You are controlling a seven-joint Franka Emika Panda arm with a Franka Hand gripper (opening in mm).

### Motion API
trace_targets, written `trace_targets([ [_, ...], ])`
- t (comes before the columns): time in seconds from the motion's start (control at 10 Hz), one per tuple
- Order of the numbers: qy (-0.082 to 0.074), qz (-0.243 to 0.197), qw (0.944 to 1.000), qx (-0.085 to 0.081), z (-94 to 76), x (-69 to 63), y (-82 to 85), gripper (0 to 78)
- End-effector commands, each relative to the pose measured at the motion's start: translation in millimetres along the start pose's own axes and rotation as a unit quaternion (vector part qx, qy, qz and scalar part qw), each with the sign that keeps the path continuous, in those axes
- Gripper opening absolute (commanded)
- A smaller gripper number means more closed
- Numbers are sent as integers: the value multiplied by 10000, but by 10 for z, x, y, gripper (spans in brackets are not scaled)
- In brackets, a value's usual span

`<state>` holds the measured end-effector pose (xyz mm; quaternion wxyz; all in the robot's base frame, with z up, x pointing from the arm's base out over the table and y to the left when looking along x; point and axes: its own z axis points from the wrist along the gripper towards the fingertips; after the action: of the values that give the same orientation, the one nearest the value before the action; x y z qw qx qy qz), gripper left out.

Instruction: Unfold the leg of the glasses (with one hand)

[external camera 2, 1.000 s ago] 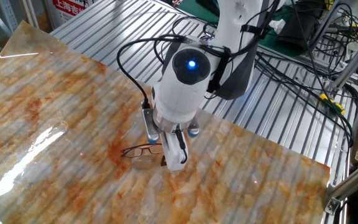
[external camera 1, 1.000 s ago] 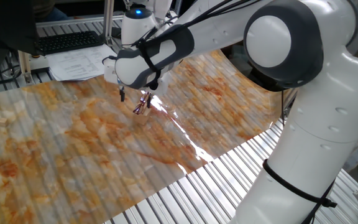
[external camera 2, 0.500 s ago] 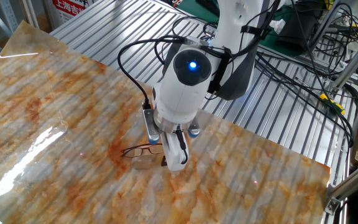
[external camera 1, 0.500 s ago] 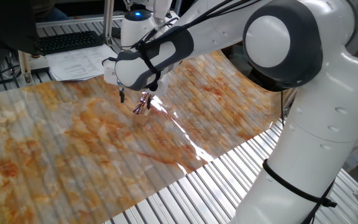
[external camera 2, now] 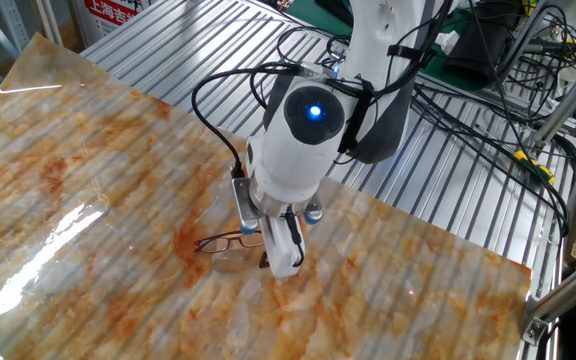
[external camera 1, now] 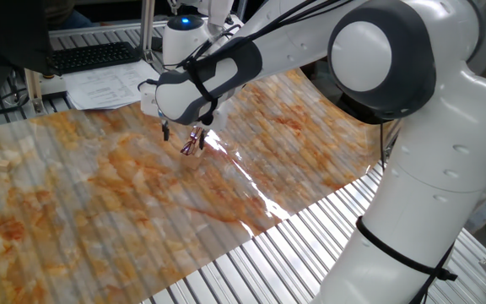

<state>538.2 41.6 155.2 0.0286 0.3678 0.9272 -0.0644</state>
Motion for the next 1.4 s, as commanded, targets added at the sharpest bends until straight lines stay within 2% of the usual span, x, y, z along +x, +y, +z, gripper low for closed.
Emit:
trace_targets([
  [0.1,-46,-68,10000,29,1,2,4,775],
  [0.7,-98,-55,9999,79,33,31,-12,775],
  [0.8,-102,-52,9999,87,34,33,-13,12],
  [1.4,-102,-52,9999,87,34,33,-13,12],
])
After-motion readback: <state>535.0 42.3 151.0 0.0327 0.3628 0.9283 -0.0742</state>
